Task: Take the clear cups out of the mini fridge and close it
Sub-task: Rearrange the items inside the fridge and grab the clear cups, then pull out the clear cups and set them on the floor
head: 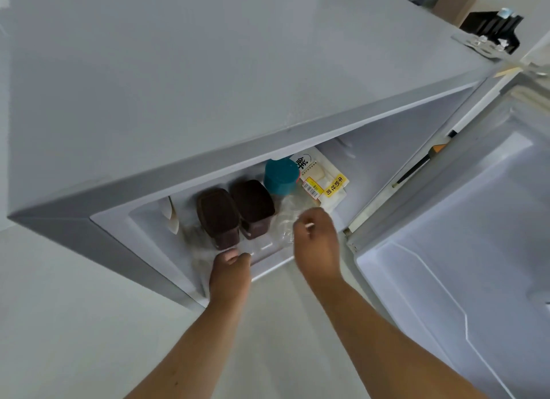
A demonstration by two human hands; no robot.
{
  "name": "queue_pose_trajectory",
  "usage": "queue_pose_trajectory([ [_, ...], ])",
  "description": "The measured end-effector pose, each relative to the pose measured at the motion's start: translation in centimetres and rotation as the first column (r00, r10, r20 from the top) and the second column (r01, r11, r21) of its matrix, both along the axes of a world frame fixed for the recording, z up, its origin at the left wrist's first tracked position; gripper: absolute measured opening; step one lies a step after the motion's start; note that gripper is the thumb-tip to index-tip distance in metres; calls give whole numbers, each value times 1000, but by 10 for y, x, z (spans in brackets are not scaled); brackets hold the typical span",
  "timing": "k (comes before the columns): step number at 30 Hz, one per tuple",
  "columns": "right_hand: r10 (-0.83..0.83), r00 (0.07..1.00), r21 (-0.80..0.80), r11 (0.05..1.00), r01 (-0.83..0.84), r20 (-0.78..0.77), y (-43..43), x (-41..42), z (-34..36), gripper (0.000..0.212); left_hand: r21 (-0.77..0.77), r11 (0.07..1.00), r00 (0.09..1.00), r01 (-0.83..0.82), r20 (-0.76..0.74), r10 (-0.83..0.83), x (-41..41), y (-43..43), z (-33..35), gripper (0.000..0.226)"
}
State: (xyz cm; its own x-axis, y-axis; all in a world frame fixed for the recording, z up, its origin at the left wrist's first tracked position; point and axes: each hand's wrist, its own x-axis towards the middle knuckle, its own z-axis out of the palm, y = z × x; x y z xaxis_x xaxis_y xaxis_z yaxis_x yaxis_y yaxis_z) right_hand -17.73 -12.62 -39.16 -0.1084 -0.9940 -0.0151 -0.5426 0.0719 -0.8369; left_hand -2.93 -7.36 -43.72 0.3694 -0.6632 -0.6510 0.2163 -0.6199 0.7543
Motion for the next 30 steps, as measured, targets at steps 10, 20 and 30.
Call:
queue_pose_trajectory([
  [10, -222, 950, 607, 793, 44, 222, -58, -27, -23, 59, 0, 1000, 970, 16, -245, -16, -23, -51, -2, 42],
  [20, -171, 963, 646, 763, -6, 211, -69, -8, -21, 79, -18, 1000, 958, -24, -287, 18, -38, -66, 8, 62],
  [30, -120, 883, 551, 817, -171, 453, 2, -48, -6, 57, -122, 980, 965, 157, -194, -178, -36, -17, 29, 84],
])
